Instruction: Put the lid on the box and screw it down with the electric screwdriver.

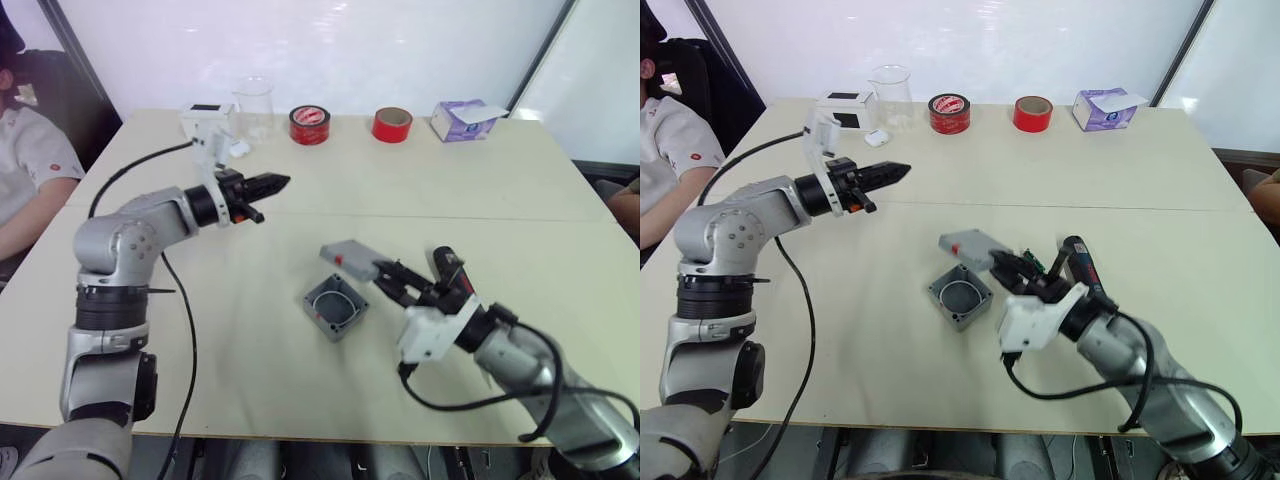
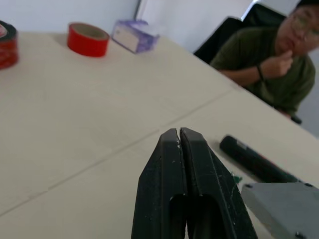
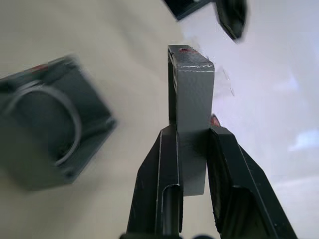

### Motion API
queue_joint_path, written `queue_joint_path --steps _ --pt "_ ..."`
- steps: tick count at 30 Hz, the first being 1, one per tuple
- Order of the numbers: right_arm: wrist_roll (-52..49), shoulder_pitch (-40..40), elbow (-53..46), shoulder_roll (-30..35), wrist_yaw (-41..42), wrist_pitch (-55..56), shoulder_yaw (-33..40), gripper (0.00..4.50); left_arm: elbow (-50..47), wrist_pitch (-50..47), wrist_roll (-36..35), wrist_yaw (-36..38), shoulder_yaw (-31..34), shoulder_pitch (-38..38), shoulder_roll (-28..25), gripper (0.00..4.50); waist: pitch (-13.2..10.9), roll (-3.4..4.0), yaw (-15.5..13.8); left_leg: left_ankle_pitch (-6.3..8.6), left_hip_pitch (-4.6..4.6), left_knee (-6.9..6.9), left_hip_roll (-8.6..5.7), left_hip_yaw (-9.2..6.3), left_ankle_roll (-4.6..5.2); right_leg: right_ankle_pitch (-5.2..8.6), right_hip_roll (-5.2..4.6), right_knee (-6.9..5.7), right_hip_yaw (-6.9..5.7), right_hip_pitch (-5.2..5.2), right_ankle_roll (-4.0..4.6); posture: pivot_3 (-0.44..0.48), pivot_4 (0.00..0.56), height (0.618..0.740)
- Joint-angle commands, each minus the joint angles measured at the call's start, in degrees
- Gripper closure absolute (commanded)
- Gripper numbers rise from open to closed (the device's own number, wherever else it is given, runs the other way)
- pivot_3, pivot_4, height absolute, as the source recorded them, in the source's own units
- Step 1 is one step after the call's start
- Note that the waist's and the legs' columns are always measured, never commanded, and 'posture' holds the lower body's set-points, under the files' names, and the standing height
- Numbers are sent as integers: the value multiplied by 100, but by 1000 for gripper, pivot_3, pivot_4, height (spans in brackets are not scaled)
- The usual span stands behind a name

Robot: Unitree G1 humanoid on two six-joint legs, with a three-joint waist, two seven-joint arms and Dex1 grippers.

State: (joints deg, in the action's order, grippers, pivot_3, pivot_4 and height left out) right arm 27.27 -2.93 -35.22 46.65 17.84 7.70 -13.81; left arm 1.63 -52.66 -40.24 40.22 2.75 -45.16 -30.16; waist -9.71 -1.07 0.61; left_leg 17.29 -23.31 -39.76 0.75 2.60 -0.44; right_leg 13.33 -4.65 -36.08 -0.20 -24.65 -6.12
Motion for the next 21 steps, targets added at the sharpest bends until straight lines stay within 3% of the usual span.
queue_joint_path --steps 1,7,21 --pt "818 -67 -55 -175 -173 368 -72 4346 -379 258 300 575 -632 -84 -80 4481 0 0 -1 0 0 0 0 1 0 0 0 0 0 1 0 0 150 740" --pt "1434 6 285 -610 -68 415 -177 4346 -698 637 817 1324 -1467 23 -271 4481 0 0 1 10 2 0 0 -1 18 2 1 -1 0 1 4 0 150 740" --pt "1838 161 593 -950 222 762 -262 4346 -398 1089 1560 1698 -1787 172 -182 4481 0 0 -4 12 2 -1 0 -4 23 4 1 -2 0 4 7 0 150 740"
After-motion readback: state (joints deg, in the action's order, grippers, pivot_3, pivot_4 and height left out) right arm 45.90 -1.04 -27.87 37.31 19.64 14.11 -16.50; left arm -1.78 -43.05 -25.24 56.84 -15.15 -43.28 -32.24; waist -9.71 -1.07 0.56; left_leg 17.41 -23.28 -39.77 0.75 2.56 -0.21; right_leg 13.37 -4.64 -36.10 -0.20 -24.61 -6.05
